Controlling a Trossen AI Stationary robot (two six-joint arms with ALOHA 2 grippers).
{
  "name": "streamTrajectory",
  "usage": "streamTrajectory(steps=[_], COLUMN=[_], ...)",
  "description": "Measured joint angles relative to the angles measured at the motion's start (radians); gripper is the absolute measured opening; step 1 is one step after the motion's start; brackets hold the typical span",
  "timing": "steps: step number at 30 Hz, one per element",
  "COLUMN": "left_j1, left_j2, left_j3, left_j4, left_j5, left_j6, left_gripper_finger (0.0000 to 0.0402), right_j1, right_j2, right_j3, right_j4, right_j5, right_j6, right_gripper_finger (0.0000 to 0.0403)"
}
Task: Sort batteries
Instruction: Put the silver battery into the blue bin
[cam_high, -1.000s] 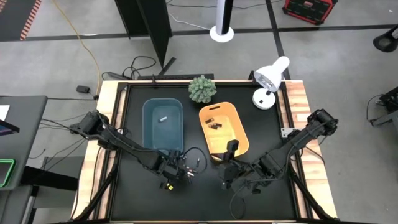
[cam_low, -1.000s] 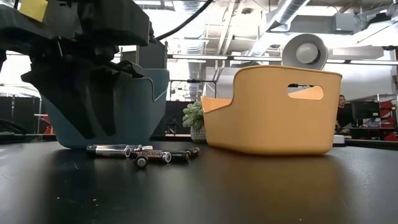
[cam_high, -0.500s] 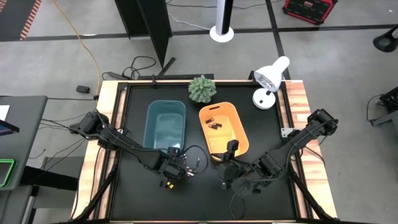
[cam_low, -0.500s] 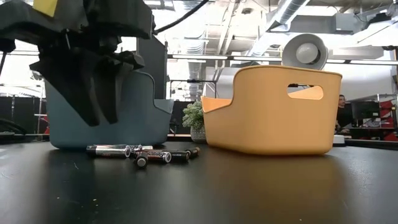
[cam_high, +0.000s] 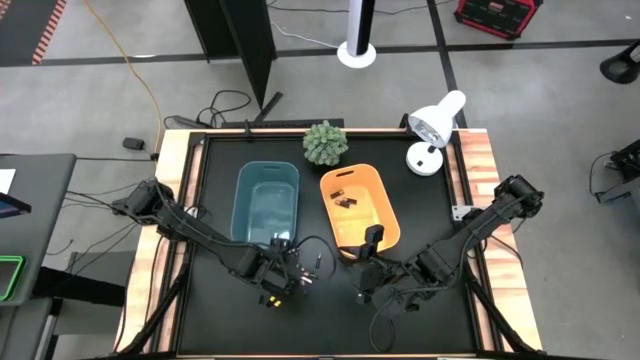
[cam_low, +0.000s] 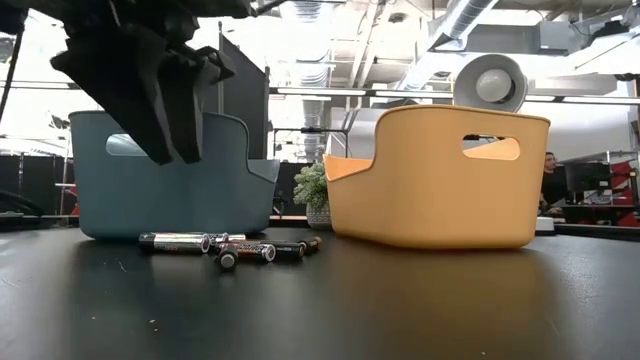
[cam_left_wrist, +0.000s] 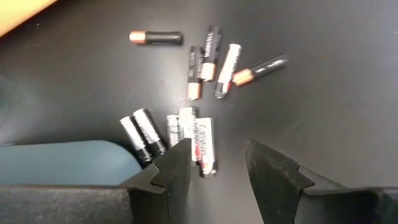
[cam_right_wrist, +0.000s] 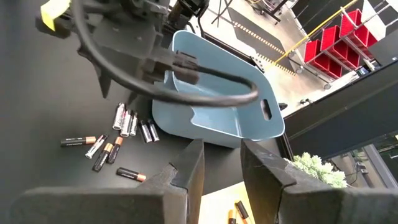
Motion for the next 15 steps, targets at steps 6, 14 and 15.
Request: streamTrajectory(steps=[6,14,15], left_j1=[-0.062,-0.09,-0.091], left_j2=[-0.002,-0.003,-0.003], left_j3=[0.006,-0.085,-0.096], left_j4=[0.047,0.192,0.2], left_j5=[-0.076,-0.088,-0.088], left_j6=[-0.02,-0.101,-0.112], left_gripper_finger=[0.0147,0.0146,0.0146], right_j1=[0.007,0.014,0.014], right_j2=[0.0,0.0,0.0], right_j3=[0.0,0.0,0.0], right_j4=[0.0,0.0,0.0], right_j5=[0.0,0.0,0.0], right_j6=[-0.003,-0.01,-0.01], right_gripper_finger=[0.0122,0.0122,0.0122])
